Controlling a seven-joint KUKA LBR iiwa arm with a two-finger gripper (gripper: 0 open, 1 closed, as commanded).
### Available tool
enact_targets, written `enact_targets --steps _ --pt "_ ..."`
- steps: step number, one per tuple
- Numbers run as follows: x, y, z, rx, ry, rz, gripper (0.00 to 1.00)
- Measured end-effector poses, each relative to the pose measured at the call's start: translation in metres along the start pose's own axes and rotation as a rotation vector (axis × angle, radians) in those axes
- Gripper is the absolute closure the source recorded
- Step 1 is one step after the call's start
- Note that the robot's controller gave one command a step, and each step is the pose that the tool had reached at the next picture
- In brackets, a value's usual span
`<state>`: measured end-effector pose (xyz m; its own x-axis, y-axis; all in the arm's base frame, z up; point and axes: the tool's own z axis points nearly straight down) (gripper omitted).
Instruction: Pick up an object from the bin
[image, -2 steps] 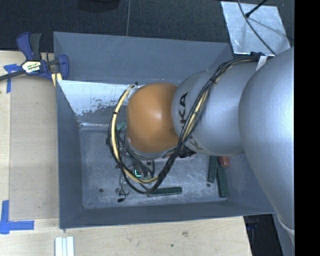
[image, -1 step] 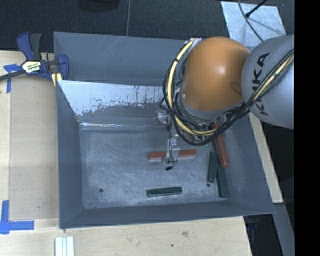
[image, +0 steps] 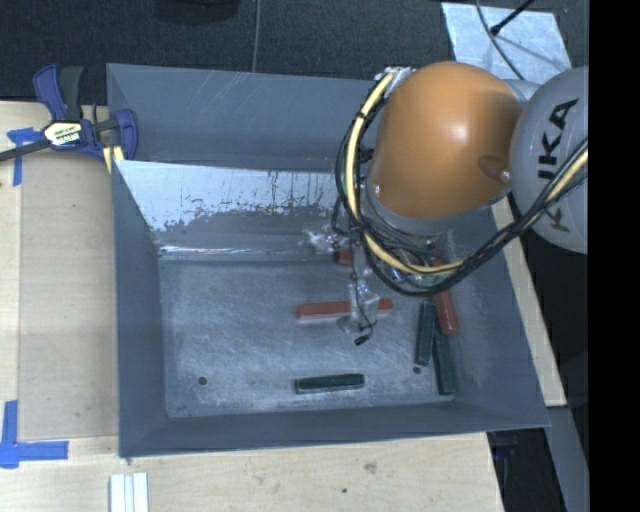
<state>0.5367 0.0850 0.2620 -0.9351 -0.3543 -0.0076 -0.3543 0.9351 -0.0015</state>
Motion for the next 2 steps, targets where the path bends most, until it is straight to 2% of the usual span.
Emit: enact_targets --steps 1,2 --pt "-0.013 -0.013 0.192 -0.001 0.012 0.255 0.0" --pt "0.007 -0.08 0.182 0.001 0.003 -0.301 0.0"
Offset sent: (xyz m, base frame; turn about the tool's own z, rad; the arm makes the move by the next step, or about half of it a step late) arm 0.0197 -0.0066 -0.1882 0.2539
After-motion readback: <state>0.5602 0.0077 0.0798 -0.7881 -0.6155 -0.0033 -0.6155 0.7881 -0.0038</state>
